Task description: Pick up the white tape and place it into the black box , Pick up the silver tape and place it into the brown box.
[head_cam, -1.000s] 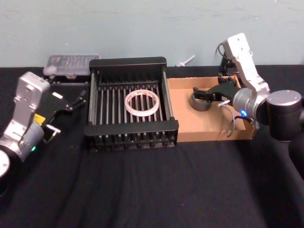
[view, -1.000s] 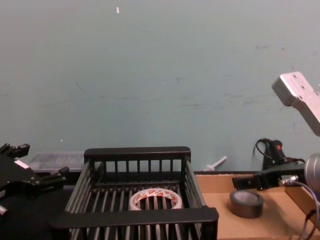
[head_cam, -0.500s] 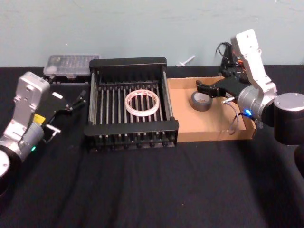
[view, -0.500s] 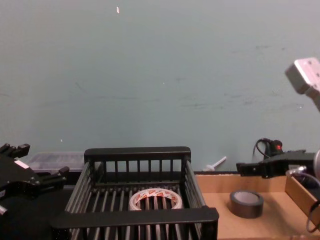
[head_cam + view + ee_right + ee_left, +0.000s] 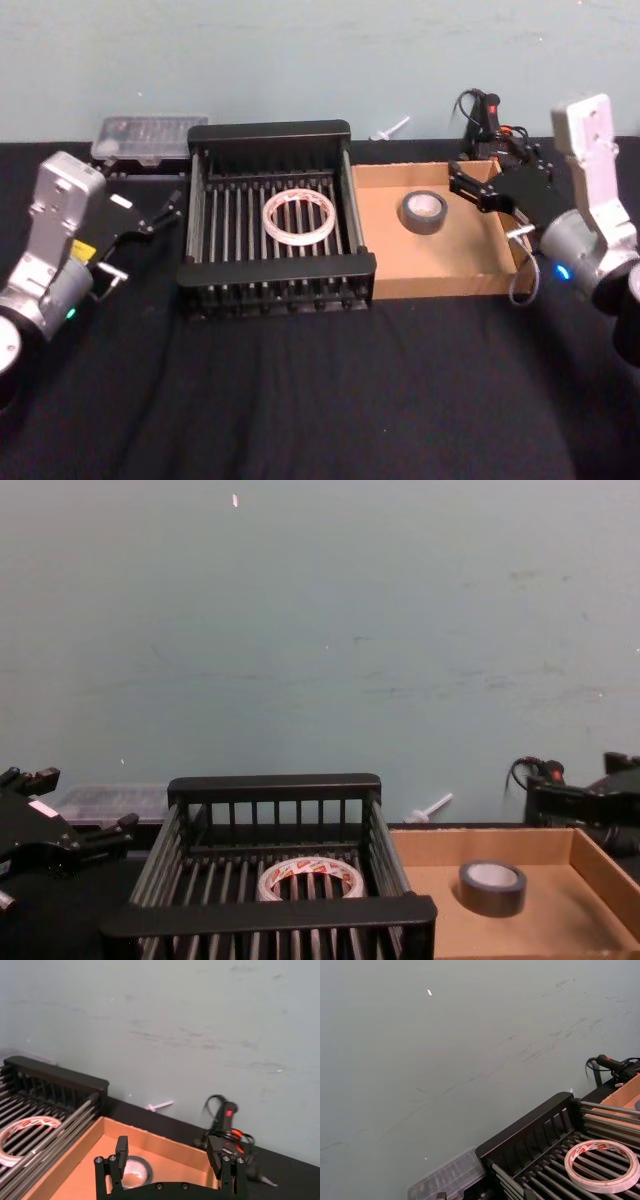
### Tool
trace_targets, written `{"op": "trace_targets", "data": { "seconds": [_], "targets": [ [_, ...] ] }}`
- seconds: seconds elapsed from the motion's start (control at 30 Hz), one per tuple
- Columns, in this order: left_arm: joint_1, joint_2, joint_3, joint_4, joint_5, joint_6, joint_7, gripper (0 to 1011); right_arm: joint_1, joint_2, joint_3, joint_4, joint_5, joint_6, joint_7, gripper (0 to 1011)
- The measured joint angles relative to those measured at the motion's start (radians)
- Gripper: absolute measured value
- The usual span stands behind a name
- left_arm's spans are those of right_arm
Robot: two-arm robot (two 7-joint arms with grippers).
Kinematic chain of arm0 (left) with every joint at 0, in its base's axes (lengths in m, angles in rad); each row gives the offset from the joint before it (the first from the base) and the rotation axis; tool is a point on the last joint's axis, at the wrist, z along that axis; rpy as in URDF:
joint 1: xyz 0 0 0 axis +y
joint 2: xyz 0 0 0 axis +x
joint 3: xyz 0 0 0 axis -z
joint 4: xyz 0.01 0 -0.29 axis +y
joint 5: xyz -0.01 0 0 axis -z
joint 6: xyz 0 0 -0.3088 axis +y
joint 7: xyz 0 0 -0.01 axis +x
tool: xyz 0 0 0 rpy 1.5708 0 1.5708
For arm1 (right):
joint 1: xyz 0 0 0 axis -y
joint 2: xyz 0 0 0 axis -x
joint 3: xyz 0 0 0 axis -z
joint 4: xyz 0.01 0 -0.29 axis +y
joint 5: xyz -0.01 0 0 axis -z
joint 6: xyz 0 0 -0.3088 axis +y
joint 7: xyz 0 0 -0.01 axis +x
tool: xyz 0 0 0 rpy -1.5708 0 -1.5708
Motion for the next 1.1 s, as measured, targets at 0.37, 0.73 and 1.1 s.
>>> {"op": "trace_targets", "data": {
  "seconds": [0.37,0.73,1.1],
  "targets": [
    [0.000,0.000,0.000,0.000,0.000,0.000,0.000,1002,-0.051,-0.015,0.029,0.030,-0.071,-0.168,-0.050,1002],
    [0.000,0.000,0.000,0.000,0.000,0.000,0.000,1001,-0.044,-0.035,0.037,0.066,-0.105,-0.182,-0.055,1002],
    [0.000,0.000,0.000,0.000,0.000,0.000,0.000,1001,-0.045,-0.033,0.035,0.064,-0.103,-0.182,-0.054,1002]
  ]
}}
